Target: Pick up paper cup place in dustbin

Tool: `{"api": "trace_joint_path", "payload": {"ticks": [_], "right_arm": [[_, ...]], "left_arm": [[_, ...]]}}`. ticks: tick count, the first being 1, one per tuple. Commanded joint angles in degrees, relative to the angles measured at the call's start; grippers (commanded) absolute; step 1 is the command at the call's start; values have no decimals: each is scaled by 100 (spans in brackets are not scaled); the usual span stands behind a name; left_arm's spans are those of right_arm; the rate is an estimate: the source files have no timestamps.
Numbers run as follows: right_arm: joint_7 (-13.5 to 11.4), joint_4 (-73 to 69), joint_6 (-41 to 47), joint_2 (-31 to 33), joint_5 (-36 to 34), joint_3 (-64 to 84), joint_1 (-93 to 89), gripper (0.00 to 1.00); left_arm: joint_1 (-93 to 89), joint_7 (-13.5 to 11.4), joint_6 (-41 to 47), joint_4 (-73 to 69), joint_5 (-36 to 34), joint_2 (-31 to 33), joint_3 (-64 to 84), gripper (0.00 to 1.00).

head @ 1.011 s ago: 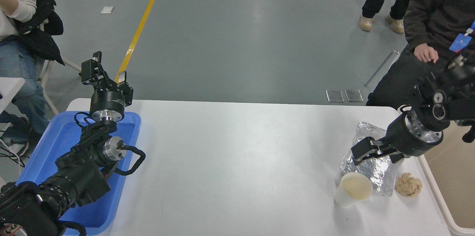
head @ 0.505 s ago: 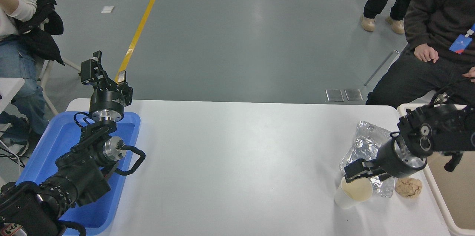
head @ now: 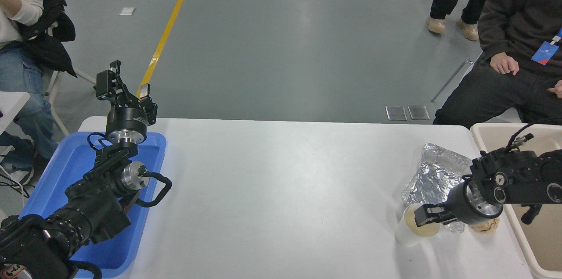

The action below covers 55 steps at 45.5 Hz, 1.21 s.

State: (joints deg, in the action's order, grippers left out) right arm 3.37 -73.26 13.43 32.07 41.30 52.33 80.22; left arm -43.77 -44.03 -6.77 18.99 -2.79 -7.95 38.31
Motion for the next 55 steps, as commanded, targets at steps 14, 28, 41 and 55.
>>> {"api": "trace_joint_path", "payload": {"ticks": [14,28,41,55], "right_arm": [[-20,-56,37,221,62,-21,143,0],[-29,-1462,660,985,-34,874,2400,0],[59,-1577,2269,775,-535,2210,5239,0],[85,-1577,2779,555,-597,2607,6120,0]], "left_arm": [[0,0,0,0,-2,-5,1,100],[0,0,0,0,-2,-5,9,100],[0,9,0,0,-2,4,9,100],[9,9,0,0,-2,4,9,100]]}}
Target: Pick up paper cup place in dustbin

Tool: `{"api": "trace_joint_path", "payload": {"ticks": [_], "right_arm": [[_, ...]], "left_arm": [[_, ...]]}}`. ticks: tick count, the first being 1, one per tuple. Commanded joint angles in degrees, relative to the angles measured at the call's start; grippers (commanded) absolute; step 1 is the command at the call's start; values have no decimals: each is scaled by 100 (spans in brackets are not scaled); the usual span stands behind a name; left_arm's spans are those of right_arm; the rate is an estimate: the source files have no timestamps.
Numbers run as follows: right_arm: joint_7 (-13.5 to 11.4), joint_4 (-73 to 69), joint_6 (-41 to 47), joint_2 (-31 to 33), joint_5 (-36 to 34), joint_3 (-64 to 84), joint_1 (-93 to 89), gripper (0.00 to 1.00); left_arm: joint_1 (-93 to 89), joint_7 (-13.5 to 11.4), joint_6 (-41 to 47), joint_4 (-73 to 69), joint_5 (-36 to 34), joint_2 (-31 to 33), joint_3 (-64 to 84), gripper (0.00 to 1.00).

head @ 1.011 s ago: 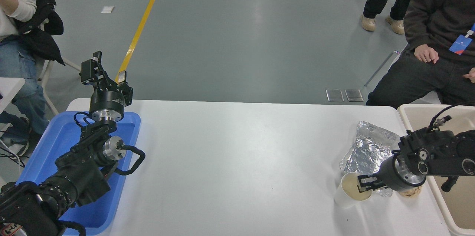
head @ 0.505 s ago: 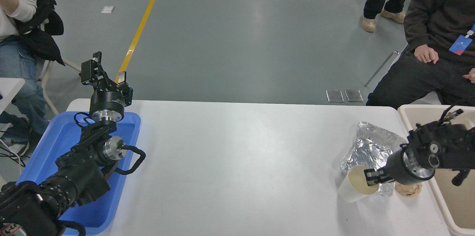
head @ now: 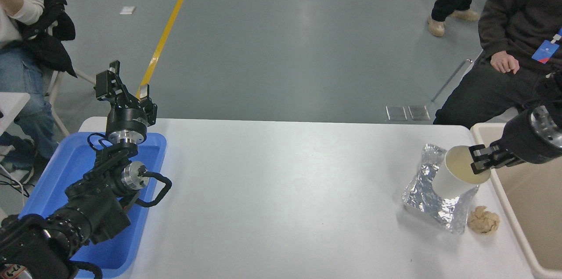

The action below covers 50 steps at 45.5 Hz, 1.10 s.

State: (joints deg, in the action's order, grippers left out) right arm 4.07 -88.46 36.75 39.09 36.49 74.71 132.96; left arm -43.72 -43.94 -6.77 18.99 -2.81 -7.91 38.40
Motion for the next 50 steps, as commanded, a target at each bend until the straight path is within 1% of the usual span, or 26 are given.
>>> {"api": "trace_joint_path", "payload": {"ticks": [1,12,19,23,29,35,42,50], "right_arm": [[15,-49,499,-183,-142,386,881,0],[7,-31,552,-227,-169,659,1075,0],[15,214,561,-183,-55,904,978,0],[24,522,535,-52,235,1028,759,0],[24,1365,517,467,850,835,83,0],[33,2481,464,976,1518,160,-1059,0],[24,3501,368,1258,1888,-1089,-2527,0],[24,4529,-554,1294,2117,-1889,-4162,0]], "left_arm": [[4,0,0,0,0,0,1,100],[-5,0,0,0,0,0,-8,100],[-5,9,0,0,0,0,-8,100],[4,0,0,0,0,0,-8,100],[-5,-9,0,0,0,0,-25,100],[-5,-9,0,0,0,-8,-25,100],[-5,-9,0,0,0,-9,-25,100],[-5,-9,0,0,0,-9,-25,100]]}}
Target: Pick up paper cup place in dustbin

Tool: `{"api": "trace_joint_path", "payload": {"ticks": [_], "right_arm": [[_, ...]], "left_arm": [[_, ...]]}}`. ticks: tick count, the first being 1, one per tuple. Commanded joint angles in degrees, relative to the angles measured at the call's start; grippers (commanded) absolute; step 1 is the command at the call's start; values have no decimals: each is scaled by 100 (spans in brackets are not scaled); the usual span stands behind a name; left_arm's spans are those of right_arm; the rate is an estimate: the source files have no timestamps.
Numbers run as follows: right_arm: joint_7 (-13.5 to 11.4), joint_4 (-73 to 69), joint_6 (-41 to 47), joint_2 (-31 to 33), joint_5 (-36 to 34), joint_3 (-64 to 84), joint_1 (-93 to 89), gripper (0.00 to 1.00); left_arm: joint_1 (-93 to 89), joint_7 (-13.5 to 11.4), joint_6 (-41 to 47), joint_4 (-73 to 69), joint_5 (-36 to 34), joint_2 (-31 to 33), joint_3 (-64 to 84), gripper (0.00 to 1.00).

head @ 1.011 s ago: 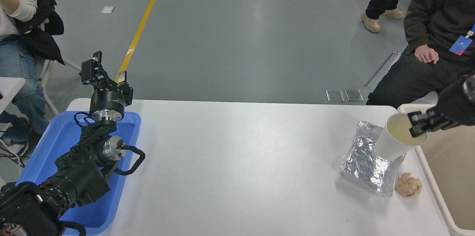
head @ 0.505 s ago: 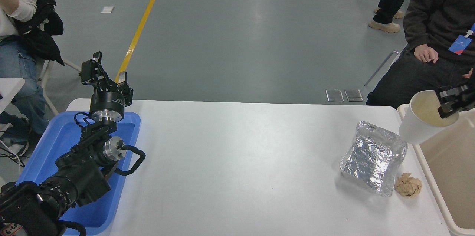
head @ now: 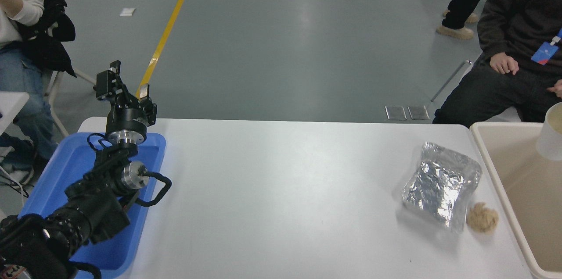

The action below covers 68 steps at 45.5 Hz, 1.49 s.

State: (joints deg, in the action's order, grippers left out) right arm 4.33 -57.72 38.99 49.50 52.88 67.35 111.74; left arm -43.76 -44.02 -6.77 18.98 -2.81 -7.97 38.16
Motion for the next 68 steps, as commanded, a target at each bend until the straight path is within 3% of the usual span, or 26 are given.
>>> {"api": "trace_joint_path", "payload": {"ticks": [1,14,24,38,40,41,42,43,62,68], "right_arm": [[-3,1543,-892,253,477,-1206,-2216,0],[-82,2747,-2492,-344,372,-2146,-4809,0],[-310,2976,-3063,-626,363,-3157,-5829,0],[-319,3381,-3389,-1022,354,-3825,-6357,0],[-319,3390,-3389,-1022,354,-3913,-6375,13],[-319,3390,-3389,-1022,363,-3957,-6384,37],[-319,3407,-3389,-1022,363,-3992,-6384,77],[-319,3399,-3389,-1022,354,-4045,-6384,100],[-319,3215,-3266,-952,328,-4221,-6270,100],[-310,2767,-3012,-425,407,-3897,-5744,100]], "left_arm": [[0,-1,0,0,0,-2,-1,100],[0,-1,0,0,0,6,-1,100],[0,-1,0,0,0,6,-1,100],[0,-1,0,0,0,-2,7,100],[0,-1,0,0,0,6,7,100],[0,-1,0,0,0,-2,7,100],[0,-1,0,0,0,-2,7,100],[0,-1,0,0,0,-2,7,100],[0,-1,0,0,0,6,7,100],[0,-1,0,0,0,6,7,100]]}}
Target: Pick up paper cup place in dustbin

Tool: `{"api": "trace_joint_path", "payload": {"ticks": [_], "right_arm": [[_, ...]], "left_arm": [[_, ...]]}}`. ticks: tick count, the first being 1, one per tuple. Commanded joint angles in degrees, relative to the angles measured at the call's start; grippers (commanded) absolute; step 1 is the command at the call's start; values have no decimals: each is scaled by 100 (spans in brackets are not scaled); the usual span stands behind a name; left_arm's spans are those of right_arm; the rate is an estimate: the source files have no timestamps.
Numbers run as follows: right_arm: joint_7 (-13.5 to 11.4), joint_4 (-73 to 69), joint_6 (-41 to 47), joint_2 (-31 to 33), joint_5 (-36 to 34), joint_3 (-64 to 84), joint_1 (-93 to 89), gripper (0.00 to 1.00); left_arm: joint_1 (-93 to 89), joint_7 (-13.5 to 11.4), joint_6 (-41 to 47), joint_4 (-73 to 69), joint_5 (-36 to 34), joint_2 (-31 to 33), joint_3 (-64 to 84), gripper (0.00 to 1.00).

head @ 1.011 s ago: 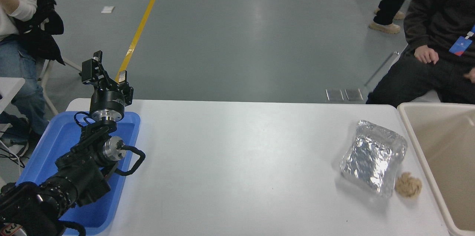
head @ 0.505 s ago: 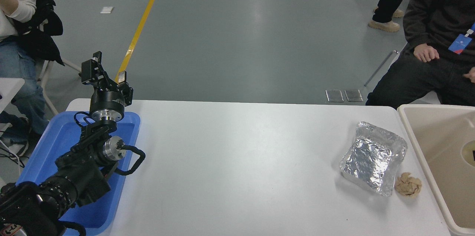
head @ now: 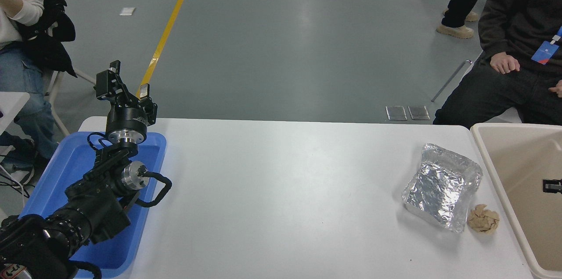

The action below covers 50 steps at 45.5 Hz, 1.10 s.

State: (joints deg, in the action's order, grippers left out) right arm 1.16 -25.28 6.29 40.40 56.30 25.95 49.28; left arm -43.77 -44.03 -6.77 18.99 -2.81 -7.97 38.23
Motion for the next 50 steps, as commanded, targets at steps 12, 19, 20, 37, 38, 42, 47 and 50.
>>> {"api": "trace_joint_path", "payload": {"ticks": [12,19,20,37,38,42,47,50], "right_arm": [[95,-2612,1164,1075,-31,2572,3533,100],[112,-3799,1699,1014,-680,3162,5028,100],[112,-3913,1822,988,-838,3205,5213,100],[104,-5918,3221,-567,-2562,4120,7367,100],[112,-5944,3282,-673,-2667,4120,7411,100],[112,-5962,3528,-1007,-3071,4120,7543,100],[112,-5988,3871,-1324,-3406,4102,7745,100],[104,-6067,3871,-1473,-3608,4085,7807,100]], "left_arm": [[0,0,0,0,-1,6,9,100],[0,9,0,0,-1,6,0,100],[0,9,0,0,-1,6,0,100],[0,0,0,0,-1,-3,-9,100],[0,0,0,0,-1,-3,-9,100],[0,0,0,0,8,-3,-9,100],[0,0,0,0,-1,-3,-17,100],[0,0,0,0,8,-3,-17,100]]}}
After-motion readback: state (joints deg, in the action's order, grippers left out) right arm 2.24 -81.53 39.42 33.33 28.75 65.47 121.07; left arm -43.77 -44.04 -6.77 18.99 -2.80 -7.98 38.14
